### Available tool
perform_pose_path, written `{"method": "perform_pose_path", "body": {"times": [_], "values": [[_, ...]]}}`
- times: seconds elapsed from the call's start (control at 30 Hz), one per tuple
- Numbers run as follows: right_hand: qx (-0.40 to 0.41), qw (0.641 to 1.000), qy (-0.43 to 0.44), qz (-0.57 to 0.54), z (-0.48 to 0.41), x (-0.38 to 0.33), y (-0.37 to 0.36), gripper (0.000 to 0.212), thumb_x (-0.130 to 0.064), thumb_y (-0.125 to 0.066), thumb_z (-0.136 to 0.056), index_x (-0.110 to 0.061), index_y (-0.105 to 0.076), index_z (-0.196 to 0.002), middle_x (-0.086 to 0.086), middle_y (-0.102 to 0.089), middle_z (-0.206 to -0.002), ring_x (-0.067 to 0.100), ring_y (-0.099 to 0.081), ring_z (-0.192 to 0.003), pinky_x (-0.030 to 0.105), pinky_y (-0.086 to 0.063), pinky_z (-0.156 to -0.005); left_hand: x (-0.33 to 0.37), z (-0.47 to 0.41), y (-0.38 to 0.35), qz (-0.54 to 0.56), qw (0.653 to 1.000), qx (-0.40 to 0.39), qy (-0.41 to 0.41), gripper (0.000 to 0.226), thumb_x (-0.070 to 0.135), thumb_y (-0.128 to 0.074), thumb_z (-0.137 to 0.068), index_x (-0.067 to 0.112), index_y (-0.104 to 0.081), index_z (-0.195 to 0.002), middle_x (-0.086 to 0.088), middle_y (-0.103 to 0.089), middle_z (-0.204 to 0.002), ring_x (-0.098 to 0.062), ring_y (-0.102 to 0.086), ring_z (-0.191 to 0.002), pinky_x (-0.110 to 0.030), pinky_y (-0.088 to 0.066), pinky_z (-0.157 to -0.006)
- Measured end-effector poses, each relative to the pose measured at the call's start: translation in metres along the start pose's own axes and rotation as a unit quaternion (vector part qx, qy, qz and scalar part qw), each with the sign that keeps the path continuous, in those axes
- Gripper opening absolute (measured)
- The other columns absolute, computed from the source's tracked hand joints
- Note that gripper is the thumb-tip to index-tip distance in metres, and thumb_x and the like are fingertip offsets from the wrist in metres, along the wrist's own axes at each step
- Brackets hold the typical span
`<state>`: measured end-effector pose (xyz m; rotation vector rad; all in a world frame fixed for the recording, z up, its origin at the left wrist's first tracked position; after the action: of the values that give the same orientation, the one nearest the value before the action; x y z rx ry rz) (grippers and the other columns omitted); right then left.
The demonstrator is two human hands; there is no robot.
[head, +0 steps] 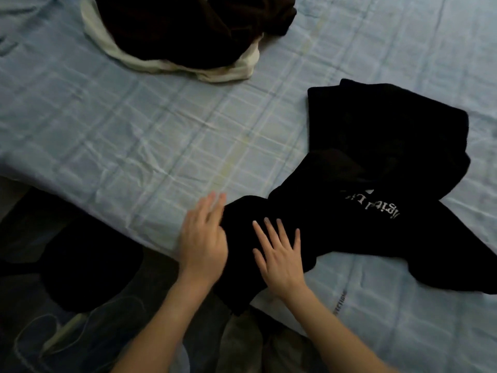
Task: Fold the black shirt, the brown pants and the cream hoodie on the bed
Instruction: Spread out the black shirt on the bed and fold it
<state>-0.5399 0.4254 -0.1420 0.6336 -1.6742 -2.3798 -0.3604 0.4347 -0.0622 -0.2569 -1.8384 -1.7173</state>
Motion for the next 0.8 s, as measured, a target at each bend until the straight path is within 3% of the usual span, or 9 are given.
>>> {"method": "perform_pose_path", "body": {"times": [0.07, 0.13, 0.23, 0.4, 0.57, 0.7, 0.8], "values": [[0.018, 1.0, 0.003, 0.005, -0.001, 0.006, -0.012, 0.061, -0.048, -0.029, -0.1, -0.028, -0.02, -0.156, -0.004, -0.026, -0.161, 0.023, -0.019, -0.15, 0.057, -0.012, -0.119, 0.01, 0.005, -0.043, -0.099, 0.983, -0.096, -0.124, 0.056, 0.028, -0.029, -0.094, 0.017, -0.039, -0.148, -0.002, -0.04, -0.153, -0.024, -0.034, -0.142, -0.044, -0.025, -0.116], [0.028, 0.999, 0.025, -0.014, 0.0, 0.012, -0.018, 0.06, -0.046, -0.033, -0.1, -0.027, -0.023, -0.156, -0.005, -0.026, -0.161, 0.02, -0.02, -0.15, 0.054, -0.011, -0.119, -0.01, 0.01, -0.074, -0.176, 0.961, -0.175, -0.12, 0.06, 0.04, -0.018, -0.097, 0.019, -0.032, -0.151, 0.0, -0.033, -0.156, -0.022, -0.028, -0.145, -0.044, -0.022, -0.118], [0.061, 0.994, 0.051, -0.076, 0.01, 0.025, -0.008, 0.058, -0.041, -0.039, -0.101, -0.03, -0.024, -0.155, -0.007, -0.026, -0.161, 0.013, -0.014, -0.151, 0.048, -0.01, -0.121, -0.039, 0.016, -0.093, -0.212, 0.948, -0.201, -0.13, 0.063, 0.045, -0.012, -0.099, 0.013, -0.034, -0.149, -0.004, -0.036, -0.154, -0.024, -0.032, -0.143, -0.044, -0.024, -0.117], [0.152, 0.984, 0.011, -0.089, 0.032, 0.086, 0.046, 0.057, -0.028, -0.047, -0.097, -0.023, -0.034, -0.152, -0.002, -0.031, -0.159, 0.019, -0.022, -0.149, 0.047, -0.023, -0.119, 0.005, -0.008, -0.082, -0.114, 0.968, -0.181, -0.13, 0.059, 0.039, -0.026, -0.097, 0.011, -0.039, -0.147, -0.006, -0.041, -0.151, -0.024, -0.036, -0.141, -0.047, -0.026, -0.116], [0.219, 0.97, -0.071, -0.077, 0.015, 0.171, 0.102, 0.056, -0.028, -0.044, -0.097, -0.022, -0.036, -0.152, 0.001, -0.034, -0.158, 0.021, -0.021, -0.15, 0.05, -0.023, -0.119, 0.106, -0.083, -0.098, 0.008, 0.98, -0.12, -0.16, 0.06, 0.04, -0.034, -0.096, 0.008, -0.04, -0.146, -0.008, -0.04, -0.151, -0.023, -0.035, -0.141, -0.043, -0.025, -0.117], [0.242, 0.958, -0.141, -0.067, -0.015, 0.256, 0.141, 0.058, -0.032, -0.044, -0.097, -0.024, -0.031, -0.154, 0.001, -0.03, -0.16, 0.023, -0.018, -0.15, 0.051, -0.019, -0.12, 0.163, -0.163, -0.141, 0.096, 0.985, -0.122, -0.075, 0.058, 0.033, -0.051, -0.099, 0.007, -0.034, -0.148, -0.01, -0.036, -0.154, -0.023, -0.03, -0.143, -0.029, -0.019, -0.115], [0.245, 0.953, -0.168, -0.062, -0.045, 0.317, 0.161, 0.058, -0.03, -0.046, -0.099, -0.026, -0.028, -0.154, 0.002, -0.029, -0.16, 0.025, -0.017, -0.15, 0.051, -0.017, -0.121, 0.189, -0.22, -0.172, 0.115, 0.986, -0.122, -0.005, 0.062, 0.032, -0.057, -0.095, 0.007, -0.036, -0.147, -0.015, -0.04, -0.148, -0.026, -0.035, -0.138, -0.033, -0.025, -0.114]]}}
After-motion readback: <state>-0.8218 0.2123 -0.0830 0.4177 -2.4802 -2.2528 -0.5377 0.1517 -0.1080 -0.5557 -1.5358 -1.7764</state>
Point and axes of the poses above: each hand's wrist, its own z-axis away from the middle knuckle, its own y-axis out of the back of the hand, x = y × z, the point moved 4 cm from there along -z, towards the middle knuckle
